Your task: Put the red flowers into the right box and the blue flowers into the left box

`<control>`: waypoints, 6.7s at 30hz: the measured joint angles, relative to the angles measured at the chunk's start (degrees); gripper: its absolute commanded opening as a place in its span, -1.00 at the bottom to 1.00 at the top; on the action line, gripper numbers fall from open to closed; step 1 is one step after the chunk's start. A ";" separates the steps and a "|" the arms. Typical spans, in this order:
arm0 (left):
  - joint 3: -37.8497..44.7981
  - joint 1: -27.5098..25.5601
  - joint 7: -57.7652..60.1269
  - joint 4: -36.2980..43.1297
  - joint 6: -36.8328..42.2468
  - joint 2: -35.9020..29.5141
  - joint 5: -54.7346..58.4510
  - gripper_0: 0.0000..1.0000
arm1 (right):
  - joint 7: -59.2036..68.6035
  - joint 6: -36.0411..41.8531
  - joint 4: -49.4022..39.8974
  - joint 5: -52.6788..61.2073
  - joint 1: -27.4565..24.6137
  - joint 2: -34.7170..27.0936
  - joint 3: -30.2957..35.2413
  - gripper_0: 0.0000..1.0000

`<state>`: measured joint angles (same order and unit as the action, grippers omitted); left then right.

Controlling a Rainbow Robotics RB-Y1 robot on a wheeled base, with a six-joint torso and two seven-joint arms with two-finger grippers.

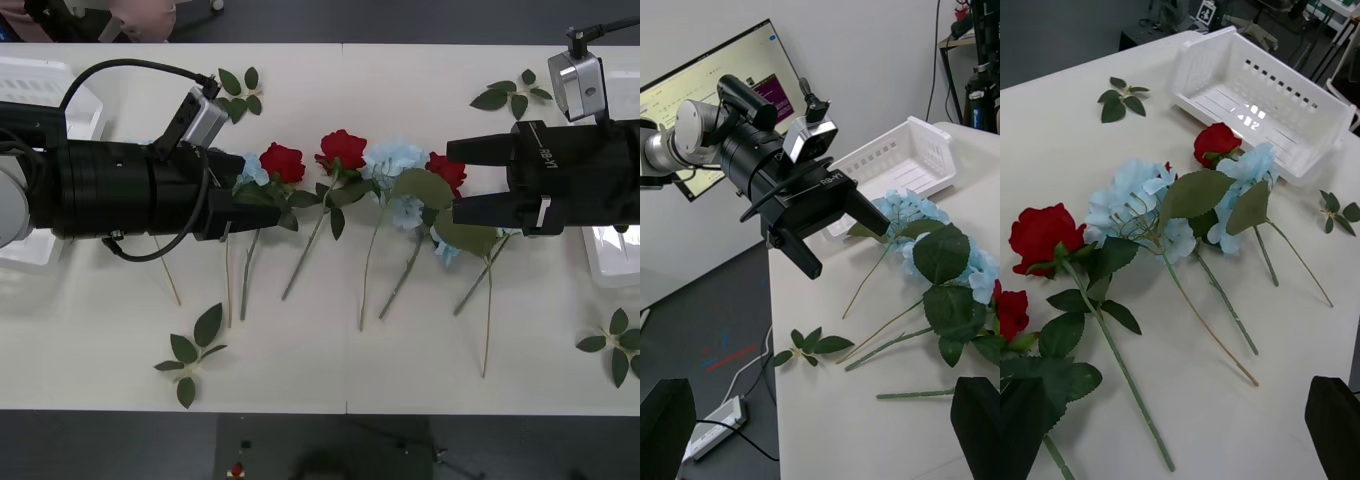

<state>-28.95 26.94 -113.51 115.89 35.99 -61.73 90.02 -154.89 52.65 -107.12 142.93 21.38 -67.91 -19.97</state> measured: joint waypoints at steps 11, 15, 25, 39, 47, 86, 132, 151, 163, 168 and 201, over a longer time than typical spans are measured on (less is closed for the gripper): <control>0.00 0.00 0.00 0.00 0.00 0.00 0.00 1.00 | 0.00 0.00 0.00 0.00 0.00 0.00 0.00 1.00; 0.00 0.00 0.00 0.00 0.00 0.00 0.00 1.00 | 0.00 0.00 0.00 0.00 0.00 0.00 0.00 1.00; 0.00 0.00 0.00 0.00 0.00 0.00 0.00 1.00 | 0.00 0.00 0.00 0.00 0.00 0.00 0.00 1.00; -0.82 -3.39 0.09 -2.46 -2.28 -1.19 14.59 1.00 | 1.08 2.11 0.10 9.27 -3.98 -2.85 -2.47 1.00; 6.92 -3.39 14.80 -14.66 13.65 -13.38 21.26 1.00 | 61.55 2.10 6.42 2.50 -2.35 -9.06 -0.96 1.00; -20.38 24.06 48.65 -63.57 14.26 14.98 -14.28 0.05 | 112.32 7.55 57.94 -72.00 29.69 18.25 -13.00 1.00; -23.57 29.05 24.84 -60.45 12.40 -9.06 -44.88 -0.68 | 84.93 8.26 61.68 -79.80 44.68 17.34 -26.81 -1.00; -23.34 27.07 24.84 -48.52 9.50 -11.98 -24.03 0.74 | 71.31 -12.97 80.10 -105.06 44.95 17.17 -26.83 -1.00; -16.63 26.55 40.43 -46.40 16.49 0.96 -8.04 1.00 | 71.28 -18.42 80.61 -106.26 42.48 17.60 -26.83 0.53; -17.11 24.01 44.24 -46.03 14.13 7.36 -10.04 1.00 | 65.15 -16.78 80.18 -97.75 42.48 17.50 -26.83 0.61; -24.15 29.47 45.08 -59.68 12.02 25.52 -33.92 -1.00 | 69.80 -18.67 13.91 -62.59 5.53 -6.55 -23.70 0.66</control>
<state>-53.09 56.40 -68.43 56.21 48.00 -36.21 56.11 -85.09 33.99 -93.21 80.34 26.92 -74.46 -43.67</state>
